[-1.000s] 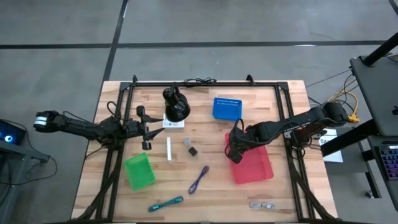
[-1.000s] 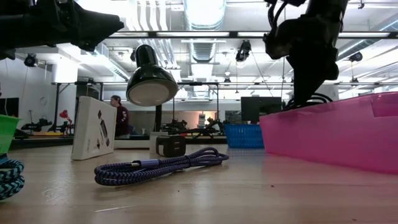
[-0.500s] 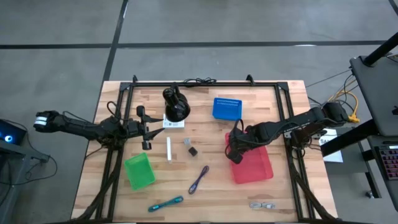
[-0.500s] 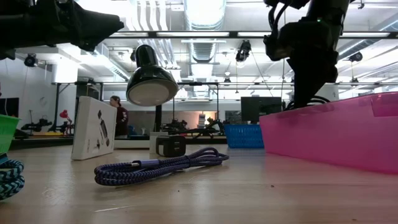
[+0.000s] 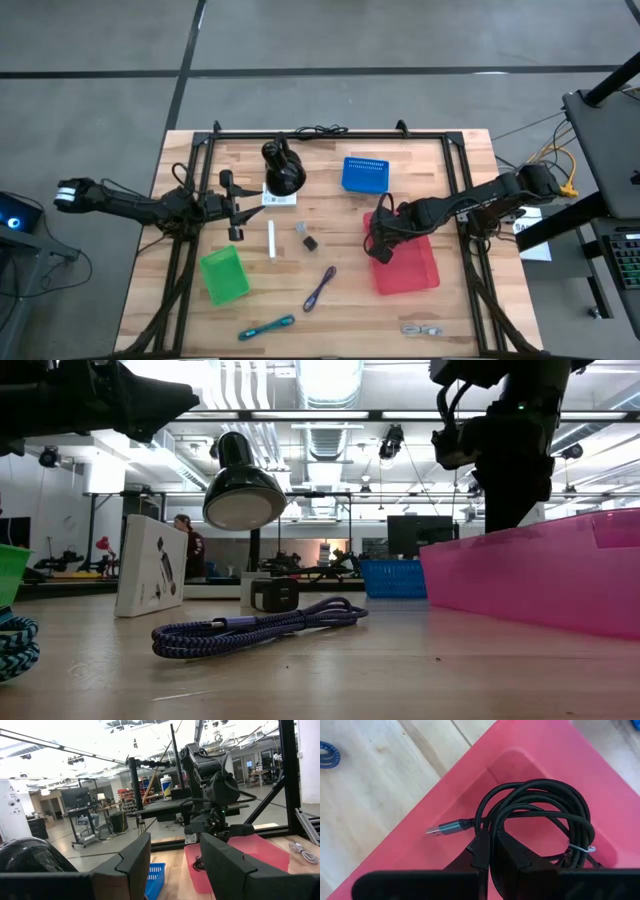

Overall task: Pick and place items into bin
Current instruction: Put the black charger cable into the pink bin, then put the white charger cable into the pink bin

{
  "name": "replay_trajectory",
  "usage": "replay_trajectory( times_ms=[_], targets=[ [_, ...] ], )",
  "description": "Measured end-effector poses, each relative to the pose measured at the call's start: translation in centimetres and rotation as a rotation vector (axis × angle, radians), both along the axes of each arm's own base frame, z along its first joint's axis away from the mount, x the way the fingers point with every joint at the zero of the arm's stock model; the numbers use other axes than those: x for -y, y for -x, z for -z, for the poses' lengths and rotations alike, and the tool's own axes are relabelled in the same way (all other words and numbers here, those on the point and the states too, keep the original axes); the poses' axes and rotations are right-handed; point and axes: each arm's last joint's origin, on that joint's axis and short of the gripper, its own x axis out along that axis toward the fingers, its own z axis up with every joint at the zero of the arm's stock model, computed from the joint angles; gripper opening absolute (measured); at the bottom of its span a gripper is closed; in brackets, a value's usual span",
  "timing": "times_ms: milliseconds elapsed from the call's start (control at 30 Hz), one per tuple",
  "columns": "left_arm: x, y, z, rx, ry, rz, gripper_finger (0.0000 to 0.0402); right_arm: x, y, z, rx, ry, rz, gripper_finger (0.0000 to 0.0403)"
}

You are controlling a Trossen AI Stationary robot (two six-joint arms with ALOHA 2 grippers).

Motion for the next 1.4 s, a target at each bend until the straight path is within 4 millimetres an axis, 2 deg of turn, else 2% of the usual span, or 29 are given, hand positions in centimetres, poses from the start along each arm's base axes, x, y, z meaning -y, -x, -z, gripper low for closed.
replay_trajectory(
  times_ms=[567, 1033, 1400],
  targets=[
    [0.0, 0.0, 0.0, 0.000, 0.000, 0.000, 0.0157, 0.0, -0.1, 0.1, 0.017, 0.007, 0.001, 0.0011],
    [0.0, 0.0, 0.0, 0.000, 0.000, 0.000, 0.0157, 0.0, -0.3, -0.2, 0.025, 0.005, -0.003, 0.0079],
    [0.0, 0.0, 0.0, 0.000, -0.001, 0.000, 0.0157, -0.2, -1.2, -1.9, 0.080, 0.007, -0.049, 0.0100]
  ],
)
